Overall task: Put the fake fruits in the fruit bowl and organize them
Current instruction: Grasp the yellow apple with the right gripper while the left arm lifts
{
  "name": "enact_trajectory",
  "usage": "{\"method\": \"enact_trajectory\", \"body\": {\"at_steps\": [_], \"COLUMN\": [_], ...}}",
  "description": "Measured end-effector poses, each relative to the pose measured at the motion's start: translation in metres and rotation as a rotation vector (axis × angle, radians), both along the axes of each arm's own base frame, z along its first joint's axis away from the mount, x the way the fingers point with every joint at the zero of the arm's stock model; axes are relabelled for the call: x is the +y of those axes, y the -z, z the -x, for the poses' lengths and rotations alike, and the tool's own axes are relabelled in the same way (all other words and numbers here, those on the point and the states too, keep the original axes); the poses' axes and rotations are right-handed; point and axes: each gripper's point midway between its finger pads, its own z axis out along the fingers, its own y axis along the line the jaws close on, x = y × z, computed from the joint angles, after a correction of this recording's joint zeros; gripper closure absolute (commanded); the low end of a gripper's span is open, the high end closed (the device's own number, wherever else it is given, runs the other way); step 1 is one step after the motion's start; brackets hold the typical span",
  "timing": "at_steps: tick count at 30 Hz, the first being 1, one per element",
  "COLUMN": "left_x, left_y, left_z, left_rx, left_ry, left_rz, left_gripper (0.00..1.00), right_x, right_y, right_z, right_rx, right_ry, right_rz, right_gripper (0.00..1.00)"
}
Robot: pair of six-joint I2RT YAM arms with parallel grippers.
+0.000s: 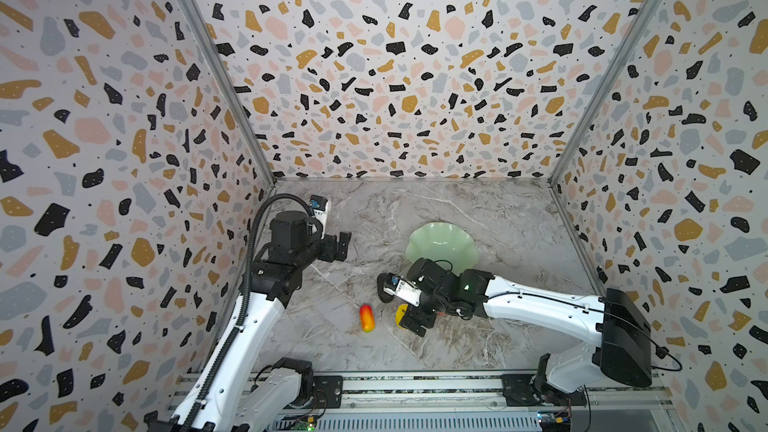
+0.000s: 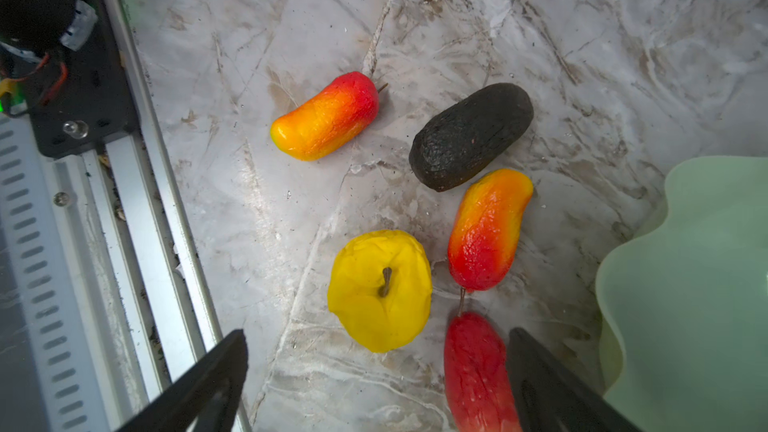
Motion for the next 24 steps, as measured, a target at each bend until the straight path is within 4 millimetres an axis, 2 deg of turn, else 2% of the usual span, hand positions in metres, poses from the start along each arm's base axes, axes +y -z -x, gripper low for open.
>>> {"method": "enact_trajectory", "body": {"at_steps": [14, 24], "left_x": [-0.001, 0.001], "left_y": [0.003, 0.005], "left_z": [-0.001, -0.002], "left_rx": [-0.003, -0.005], "left_ry": [0.006, 0.005], "left_rz": [-0.001, 0.001], "left_gripper": [0.0, 0.0], "right_x": [0.009, 0.005], "right_y": [0.049, 0.061], "right_z": [-0.007, -0.006], "right_rx": [0.038, 0.069], "right_ry": [0.015, 0.016], "right_rz": [0.076, 0.082], "right_gripper": [0.12, 0.31]}}
